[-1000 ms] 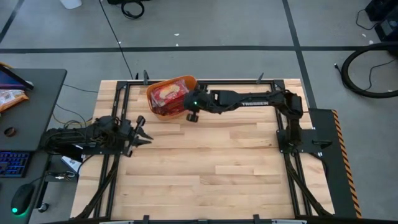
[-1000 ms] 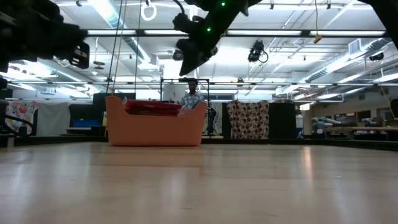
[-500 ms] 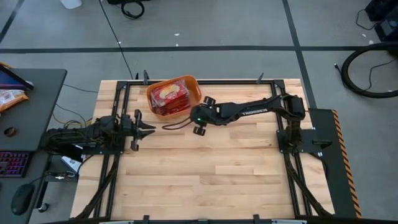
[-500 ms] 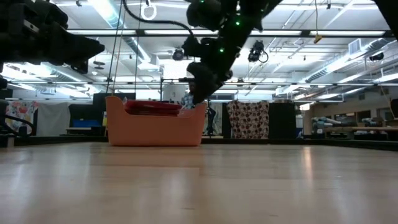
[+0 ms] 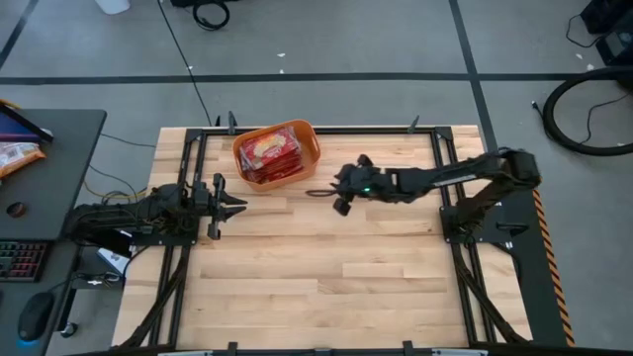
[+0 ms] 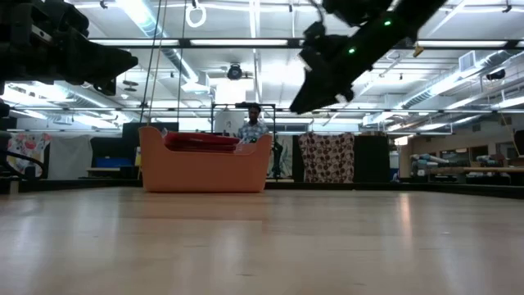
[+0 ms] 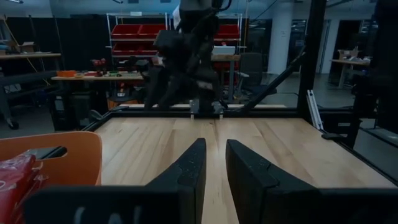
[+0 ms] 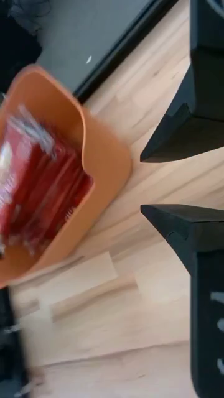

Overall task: Sort popcorn bags into baskets
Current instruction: Return to home position

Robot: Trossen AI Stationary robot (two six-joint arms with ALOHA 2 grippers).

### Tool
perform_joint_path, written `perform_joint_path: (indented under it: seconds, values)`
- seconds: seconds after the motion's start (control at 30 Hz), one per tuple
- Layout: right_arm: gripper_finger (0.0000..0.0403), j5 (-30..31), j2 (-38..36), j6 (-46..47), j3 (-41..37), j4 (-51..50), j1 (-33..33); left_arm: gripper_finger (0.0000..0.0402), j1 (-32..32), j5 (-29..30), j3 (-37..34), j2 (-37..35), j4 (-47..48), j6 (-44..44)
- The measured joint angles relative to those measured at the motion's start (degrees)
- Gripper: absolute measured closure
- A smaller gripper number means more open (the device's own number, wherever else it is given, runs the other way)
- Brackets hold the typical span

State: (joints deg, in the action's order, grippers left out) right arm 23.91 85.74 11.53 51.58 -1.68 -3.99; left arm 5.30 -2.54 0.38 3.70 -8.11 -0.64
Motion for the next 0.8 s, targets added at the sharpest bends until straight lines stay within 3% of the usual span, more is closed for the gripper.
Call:
perform_joint_path:
  seconds: [0.27,0.47,0.8]
  values:
    - [0.0279,0.38,-13.53,2.15,-9.27,3.22,0.00,0.0335,-0.01,1.26,0.00,0.02,-0.39,2.48]
    - [0.0279,0.42,-22.95,2.02,-15.28,3.40,-0.51,0.0335,0.00,13.02,0.00,0.02,-0.95,-0.07]
    - [0.0279,-2.68,-38.21,3.26,-26.05,6.42,-2.59,0.0335,0.00,13.42,0.00,0.03,-1.19,5.79]
